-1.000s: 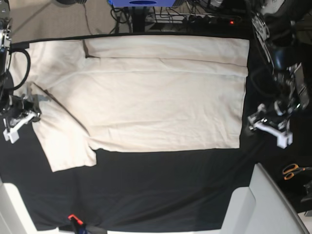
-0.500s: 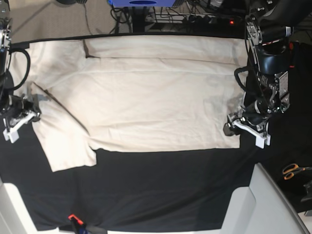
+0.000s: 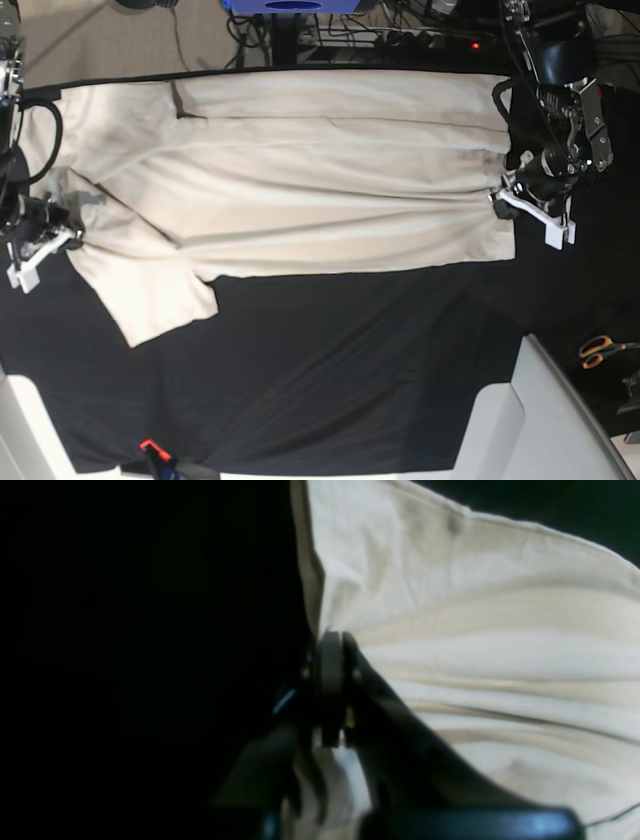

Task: Fold the T-shirt properly
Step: 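Grasp the sleeve with right gripper and hem corner with left gripper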

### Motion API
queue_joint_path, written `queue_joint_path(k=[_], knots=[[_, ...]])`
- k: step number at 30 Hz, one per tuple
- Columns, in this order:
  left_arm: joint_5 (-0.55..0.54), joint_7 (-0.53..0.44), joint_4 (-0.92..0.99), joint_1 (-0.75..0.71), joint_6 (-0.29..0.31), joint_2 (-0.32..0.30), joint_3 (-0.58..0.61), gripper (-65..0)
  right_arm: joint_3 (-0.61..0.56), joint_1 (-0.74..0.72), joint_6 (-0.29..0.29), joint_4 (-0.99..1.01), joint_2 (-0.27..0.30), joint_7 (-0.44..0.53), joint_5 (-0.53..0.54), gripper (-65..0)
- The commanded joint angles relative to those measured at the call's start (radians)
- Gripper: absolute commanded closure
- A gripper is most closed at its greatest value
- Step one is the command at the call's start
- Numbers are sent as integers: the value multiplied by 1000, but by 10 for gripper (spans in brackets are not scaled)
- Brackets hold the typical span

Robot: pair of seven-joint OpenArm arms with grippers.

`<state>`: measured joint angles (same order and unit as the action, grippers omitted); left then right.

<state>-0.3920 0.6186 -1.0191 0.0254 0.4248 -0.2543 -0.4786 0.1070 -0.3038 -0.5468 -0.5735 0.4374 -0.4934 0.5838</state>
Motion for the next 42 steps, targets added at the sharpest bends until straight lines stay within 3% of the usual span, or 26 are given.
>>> queue_joint_path(k=[1,6,13,17,22,30,34,39,42], knots=[[15,8,-20,3,-10,-15,-2,0,3,-18,-3,-10,21,6,5,-2],[17,13,-23,9,-10,-17,-10,0,3,-18,-3,-10,18,6,5,-2],[15,13,-111,0,-10,-18,-12,-383,1,-18,-3,-10,18,6,5,-2],[15,13,-126,11,-10,-23,-12,-508,1,-18,-3,-10,18,6,5,-2],[24,13,-86,101,-10,-24,-13,-512,1,-18,-3,-10,18,5,5,-2],[26,7,138,273,-10,-47,-2,-512,1,-18,-3,-10,21,-27,5,-2],[43,-18,187,290,-10,-47,-2,-512,1,-18,-3,-10,22,-27,5,-2],[152,-93,319,330,-10,-38,-1,-512,1,-18,-3,-10,22,-27,5,-2],[138,-98,366,336,-10,-38,-2,-510,1,-18,-3,-10,22,-27,5,-2]])
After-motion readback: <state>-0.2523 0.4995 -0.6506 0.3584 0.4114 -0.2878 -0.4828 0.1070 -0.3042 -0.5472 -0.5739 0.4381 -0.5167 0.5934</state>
